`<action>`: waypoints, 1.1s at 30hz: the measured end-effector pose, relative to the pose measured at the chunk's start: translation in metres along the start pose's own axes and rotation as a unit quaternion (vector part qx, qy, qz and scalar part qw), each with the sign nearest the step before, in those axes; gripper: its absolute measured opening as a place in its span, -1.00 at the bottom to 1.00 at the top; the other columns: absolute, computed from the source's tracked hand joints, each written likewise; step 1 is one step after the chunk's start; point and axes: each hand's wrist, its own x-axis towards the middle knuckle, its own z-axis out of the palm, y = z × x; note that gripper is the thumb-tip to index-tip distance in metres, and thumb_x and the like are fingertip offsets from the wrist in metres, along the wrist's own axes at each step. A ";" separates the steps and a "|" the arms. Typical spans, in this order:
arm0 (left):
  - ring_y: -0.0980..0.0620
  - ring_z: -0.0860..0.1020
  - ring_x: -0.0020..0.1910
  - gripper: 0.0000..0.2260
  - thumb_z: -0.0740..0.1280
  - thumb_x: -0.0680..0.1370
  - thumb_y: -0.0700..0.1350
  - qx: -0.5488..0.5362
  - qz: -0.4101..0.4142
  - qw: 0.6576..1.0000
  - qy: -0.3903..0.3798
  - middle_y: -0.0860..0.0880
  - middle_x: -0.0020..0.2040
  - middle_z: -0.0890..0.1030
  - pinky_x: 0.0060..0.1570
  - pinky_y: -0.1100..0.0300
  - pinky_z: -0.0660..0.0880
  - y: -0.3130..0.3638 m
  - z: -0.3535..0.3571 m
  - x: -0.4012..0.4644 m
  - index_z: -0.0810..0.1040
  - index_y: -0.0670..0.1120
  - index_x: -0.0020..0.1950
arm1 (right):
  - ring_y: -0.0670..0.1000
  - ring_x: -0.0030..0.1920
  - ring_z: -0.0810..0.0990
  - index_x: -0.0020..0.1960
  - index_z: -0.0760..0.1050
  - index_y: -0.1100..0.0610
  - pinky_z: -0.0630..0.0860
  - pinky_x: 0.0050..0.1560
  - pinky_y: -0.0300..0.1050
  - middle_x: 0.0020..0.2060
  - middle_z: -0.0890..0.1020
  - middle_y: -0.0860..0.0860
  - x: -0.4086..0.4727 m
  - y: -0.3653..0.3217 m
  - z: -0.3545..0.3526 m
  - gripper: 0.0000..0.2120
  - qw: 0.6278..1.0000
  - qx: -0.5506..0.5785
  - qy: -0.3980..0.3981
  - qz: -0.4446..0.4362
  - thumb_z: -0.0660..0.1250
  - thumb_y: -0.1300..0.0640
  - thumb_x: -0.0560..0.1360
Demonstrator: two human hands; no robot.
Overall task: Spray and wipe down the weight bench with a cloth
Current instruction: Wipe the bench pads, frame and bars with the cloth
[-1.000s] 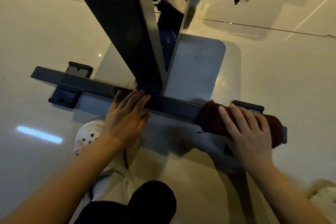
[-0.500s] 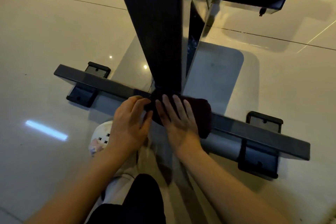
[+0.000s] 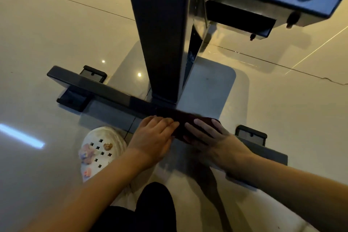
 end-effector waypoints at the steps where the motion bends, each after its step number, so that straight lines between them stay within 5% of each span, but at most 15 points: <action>1: -0.10 0.62 0.03 -0.60 0.13 0.50 0.05 0.008 0.002 1.000 -0.002 -0.06 0.09 0.65 0.09 -0.04 0.54 0.001 0.000 0.004 0.63 -0.04 0.18 | 0.20 0.46 0.25 0.45 0.33 -0.03 0.47 0.24 0.25 0.49 0.26 0.06 -0.008 0.012 -0.005 -0.08 1.000 0.004 0.007 -0.030 0.62 0.05 0.17; 5: -0.14 0.52 0.17 -0.67 0.34 0.46 0.03 0.025 0.035 0.999 -0.003 -0.12 0.18 0.57 0.19 -0.13 0.46 0.005 0.009 0.020 0.59 0.00 0.20 | 0.20 0.32 0.50 0.43 0.27 0.02 0.63 -0.13 -0.04 0.39 0.46 0.08 -0.041 0.031 -0.014 0.06 0.999 0.035 0.002 -0.012 0.65 0.22 0.01; 8: -0.13 0.60 0.14 -0.56 0.54 0.32 -0.05 0.008 0.071 0.997 -0.005 -0.12 0.18 0.61 0.18 -0.12 0.48 0.006 0.011 0.027 0.61 -0.03 0.19 | 0.18 0.33 0.50 0.42 0.31 0.01 0.61 -0.01 -0.01 0.38 0.47 0.09 -0.048 0.016 -0.004 -0.02 0.993 0.106 0.033 0.050 0.68 0.16 0.10; 11: -0.15 0.61 0.12 -0.68 0.36 0.45 -0.14 0.024 0.096 0.995 0.034 -0.13 0.19 0.62 0.06 -0.04 0.56 0.011 0.017 0.027 0.62 -0.09 0.20 | 0.17 0.32 0.50 0.40 0.37 0.05 0.60 0.02 -0.04 0.37 0.48 0.12 -0.050 0.019 0.002 -0.21 0.987 0.135 0.064 0.061 0.59 0.20 0.23; 14: -0.16 0.62 0.08 -0.64 0.22 0.45 -0.16 0.018 0.134 0.990 0.038 -0.14 0.17 0.63 -0.05 0.01 0.60 0.027 0.015 0.034 0.63 -0.11 0.19 | 0.15 0.29 0.54 0.38 0.35 0.08 0.62 0.05 -0.01 0.33 0.53 0.12 -0.071 0.021 0.004 -0.52 0.984 0.123 0.094 0.090 0.23 0.16 0.46; 16: -0.14 0.64 0.02 -0.60 0.36 0.34 -0.18 0.024 0.177 0.983 0.043 -0.13 0.12 0.65 -0.11 0.04 0.61 0.046 0.015 0.042 0.65 -0.11 0.16 | 0.14 0.25 0.57 0.35 0.44 0.09 0.59 0.04 -0.04 0.29 0.56 0.11 -0.094 0.021 0.007 -0.51 0.982 0.111 0.116 0.104 0.37 0.18 0.42; 18: -0.13 0.65 -0.02 -0.50 0.50 0.19 -0.20 0.005 0.198 0.980 0.030 -0.13 0.08 0.66 -0.16 0.06 0.61 0.070 0.014 0.052 0.66 -0.11 0.14 | 0.14 0.20 0.61 0.27 0.57 0.10 0.62 -0.08 -0.06 0.24 0.59 0.11 -0.118 0.023 0.006 -0.32 0.981 0.108 0.093 0.132 0.63 0.25 0.17; 22: -0.09 0.59 -0.02 -0.45 0.64 0.10 -0.17 -0.046 0.216 0.975 0.025 -0.12 0.02 0.65 -0.21 0.09 0.61 0.105 0.015 0.065 0.67 -0.12 0.07 | 0.10 0.12 0.66 0.13 0.65 0.12 0.63 -0.10 -0.09 0.14 0.66 0.08 -0.150 0.028 0.005 -0.30 0.974 0.120 0.077 0.177 0.67 0.36 0.00; 25: -0.07 0.61 -0.07 -0.73 0.34 0.38 -0.17 -0.083 0.224 0.970 0.037 -0.10 -0.02 0.65 -0.30 0.12 0.63 0.112 0.005 0.067 0.67 -0.10 0.05 | 0.04 0.05 0.68 0.06 0.67 0.08 0.63 -0.10 -0.12 0.04 0.69 0.02 -0.155 0.032 -0.002 -0.46 0.968 0.145 0.103 0.179 0.64 0.31 0.10; 26: -0.06 0.61 -0.06 -0.66 0.19 0.40 -0.15 -0.091 0.206 0.973 0.047 -0.10 -0.01 0.66 -0.27 0.13 0.63 0.110 -0.006 0.067 0.68 -0.09 0.06 | 0.05 0.05 0.68 0.05 0.66 0.09 0.64 -0.11 -0.10 0.04 0.69 0.03 -0.153 0.035 -0.009 -0.60 0.963 0.144 0.141 0.178 0.55 0.28 0.24; 28: -0.05 0.52 0.03 -0.61 0.13 0.42 -0.18 -0.088 0.189 0.973 0.102 -0.13 0.03 0.66 -0.13 0.13 0.61 0.102 -0.033 0.070 0.68 -0.12 0.09 | 0.09 0.09 0.65 0.06 0.65 0.17 0.65 -0.04 -0.02 0.06 0.68 0.09 -0.141 0.044 -0.036 -0.76 0.947 0.120 0.245 0.171 0.26 0.16 0.51; 30: -0.07 0.46 0.09 -0.68 0.18 0.50 -0.23 -0.076 0.179 0.960 0.200 -0.19 0.10 0.62 0.03 0.09 0.57 0.089 -0.069 0.077 0.63 -0.17 0.16 | 0.13 0.16 0.62 0.08 0.65 0.27 0.60 0.11 0.04 0.09 0.66 0.18 -0.126 0.058 -0.078 -0.62 0.928 0.074 0.329 0.161 0.08 0.14 0.66; 33: -0.11 0.46 0.16 -0.77 0.16 0.64 -0.26 -0.017 0.172 0.916 0.362 -0.18 0.24 0.45 0.24 0.09 0.45 0.072 -0.134 0.098 0.46 -0.17 0.28 | 0.16 0.26 0.53 0.14 0.59 0.33 0.43 0.34 -0.01 0.16 0.60 0.26 -0.103 0.085 -0.146 -0.80 0.883 -0.017 0.439 0.165 0.24 0.29 0.62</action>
